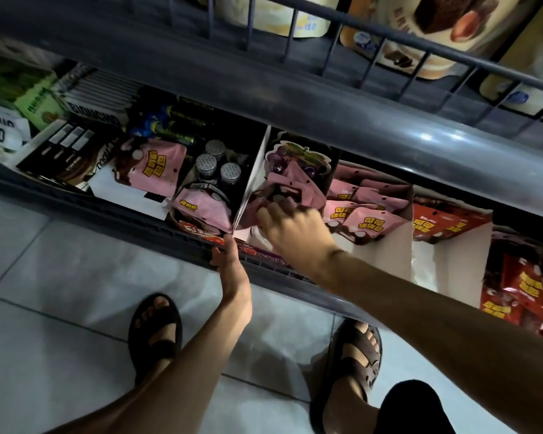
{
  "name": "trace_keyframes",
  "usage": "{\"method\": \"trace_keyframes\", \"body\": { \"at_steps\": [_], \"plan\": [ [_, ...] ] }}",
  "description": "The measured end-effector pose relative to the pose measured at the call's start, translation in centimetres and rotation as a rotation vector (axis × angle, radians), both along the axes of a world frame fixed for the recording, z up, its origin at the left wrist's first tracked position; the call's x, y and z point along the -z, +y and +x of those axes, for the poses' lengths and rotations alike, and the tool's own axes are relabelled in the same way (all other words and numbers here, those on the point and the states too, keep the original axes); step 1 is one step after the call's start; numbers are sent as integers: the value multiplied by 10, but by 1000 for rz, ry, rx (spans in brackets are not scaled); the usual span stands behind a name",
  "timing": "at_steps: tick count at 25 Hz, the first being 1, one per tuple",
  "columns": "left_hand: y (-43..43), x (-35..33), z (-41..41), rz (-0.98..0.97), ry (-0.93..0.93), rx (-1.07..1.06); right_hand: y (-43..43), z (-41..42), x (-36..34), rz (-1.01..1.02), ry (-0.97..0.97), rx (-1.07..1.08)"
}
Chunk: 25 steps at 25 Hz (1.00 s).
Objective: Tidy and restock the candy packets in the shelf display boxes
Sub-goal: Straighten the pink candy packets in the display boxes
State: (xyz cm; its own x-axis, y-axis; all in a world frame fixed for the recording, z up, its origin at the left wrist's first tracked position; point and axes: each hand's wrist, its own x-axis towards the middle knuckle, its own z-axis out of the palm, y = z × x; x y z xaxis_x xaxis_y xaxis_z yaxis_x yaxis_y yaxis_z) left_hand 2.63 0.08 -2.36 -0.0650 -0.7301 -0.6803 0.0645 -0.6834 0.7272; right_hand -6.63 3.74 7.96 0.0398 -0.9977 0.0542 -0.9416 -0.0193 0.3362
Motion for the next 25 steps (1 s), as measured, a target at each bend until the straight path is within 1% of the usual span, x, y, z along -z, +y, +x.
{"method": "trace_keyframes", "body": {
  "at_steps": [2,6,8,10,13,15,17,18,21,22,24,25],
  "plan": [
    [-2,-1,-2,-35,-57,32,8,-13,-22,-36,-131,63],
    [-6,2,-9,-91,-302,231,37,-39,-53,-178,-296,214],
    [-4,4,-12,-111,-379,270,65,-47,-61,-200,-409,241],
    [0,2,-13,-113,-411,264,92,-57,-68,-205,-488,272],
    [3,0,-19,-90,-416,235,112,-77,-65,-370,-513,362],
    [3,3,-22,-71,-388,221,111,-88,-53,-400,-556,471],
    [1,8,-23,-50,-366,220,108,-96,-38,-344,-639,566],
    [0,10,-23,-43,-362,223,106,-99,-31,-252,-665,613],
    [-4,11,-23,-16,-370,231,94,-102,-9,108,-550,667],
    [-4,12,-24,-15,-372,230,91,-103,-4,199,-508,652],
    [-4,13,-24,-19,-370,229,86,-106,-1,288,-534,594],
    [-4,14,-24,-23,-372,231,85,-106,3,267,-545,585]
  ]
}}
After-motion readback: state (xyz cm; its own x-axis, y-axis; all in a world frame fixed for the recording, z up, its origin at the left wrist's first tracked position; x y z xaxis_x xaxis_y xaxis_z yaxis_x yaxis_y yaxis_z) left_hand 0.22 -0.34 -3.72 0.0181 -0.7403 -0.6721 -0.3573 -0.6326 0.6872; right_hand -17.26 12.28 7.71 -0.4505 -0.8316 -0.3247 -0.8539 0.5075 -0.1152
